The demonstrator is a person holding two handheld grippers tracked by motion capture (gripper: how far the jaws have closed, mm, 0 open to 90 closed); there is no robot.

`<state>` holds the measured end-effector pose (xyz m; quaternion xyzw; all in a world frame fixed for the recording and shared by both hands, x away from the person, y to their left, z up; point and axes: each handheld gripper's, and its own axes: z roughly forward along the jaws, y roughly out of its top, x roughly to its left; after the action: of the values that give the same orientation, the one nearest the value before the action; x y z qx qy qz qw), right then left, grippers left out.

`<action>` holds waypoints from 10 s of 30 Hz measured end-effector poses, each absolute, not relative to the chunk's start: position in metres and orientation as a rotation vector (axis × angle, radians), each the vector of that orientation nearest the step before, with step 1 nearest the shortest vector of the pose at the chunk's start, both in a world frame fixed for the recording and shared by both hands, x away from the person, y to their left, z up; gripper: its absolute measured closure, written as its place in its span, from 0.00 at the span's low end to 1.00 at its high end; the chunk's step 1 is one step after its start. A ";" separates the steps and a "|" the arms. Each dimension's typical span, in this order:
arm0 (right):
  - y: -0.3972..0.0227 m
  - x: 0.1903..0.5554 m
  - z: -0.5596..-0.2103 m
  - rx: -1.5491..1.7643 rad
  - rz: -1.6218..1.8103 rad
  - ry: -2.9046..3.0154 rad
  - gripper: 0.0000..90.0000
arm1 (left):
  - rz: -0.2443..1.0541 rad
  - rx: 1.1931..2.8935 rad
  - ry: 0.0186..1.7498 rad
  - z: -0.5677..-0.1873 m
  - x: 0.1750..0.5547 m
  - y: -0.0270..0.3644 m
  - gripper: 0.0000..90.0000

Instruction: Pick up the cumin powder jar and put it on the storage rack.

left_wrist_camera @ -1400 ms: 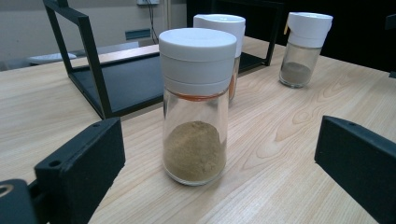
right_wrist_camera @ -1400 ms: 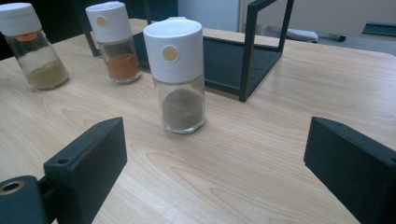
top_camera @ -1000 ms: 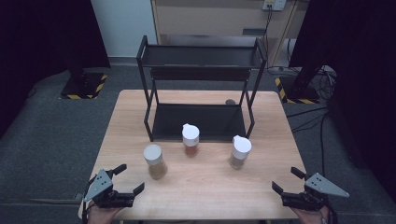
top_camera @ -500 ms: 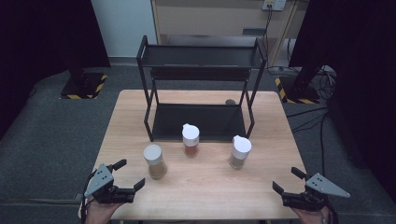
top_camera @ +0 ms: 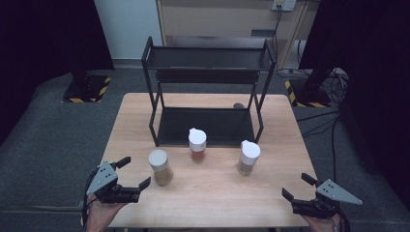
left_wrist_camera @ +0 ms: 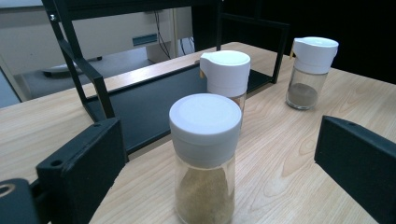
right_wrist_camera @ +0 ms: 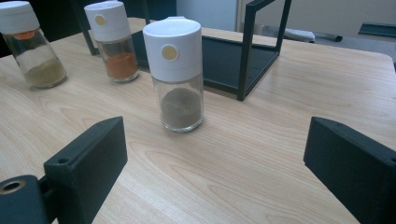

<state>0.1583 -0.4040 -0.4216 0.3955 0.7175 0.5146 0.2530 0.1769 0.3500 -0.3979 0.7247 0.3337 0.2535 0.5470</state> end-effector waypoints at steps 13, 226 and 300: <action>-0.404 0.157 -0.422 1.084 1.394 1.946 0.07 | 0.580 1.725 0.804 -0.387 0.186 0.346 0.01; -0.410 0.158 -0.426 1.079 1.433 1.944 0.09 | 0.708 1.694 1.123 -0.415 0.389 0.215 0.36; -0.408 0.159 -0.425 1.084 1.429 1.950 0.08 | 0.577 1.691 0.794 -0.329 0.270 0.284 0.02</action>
<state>0.1588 -0.4081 -0.4245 0.3969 0.7139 0.5230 0.2436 0.2701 0.2844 -0.3291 0.7171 0.3368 0.2445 0.5591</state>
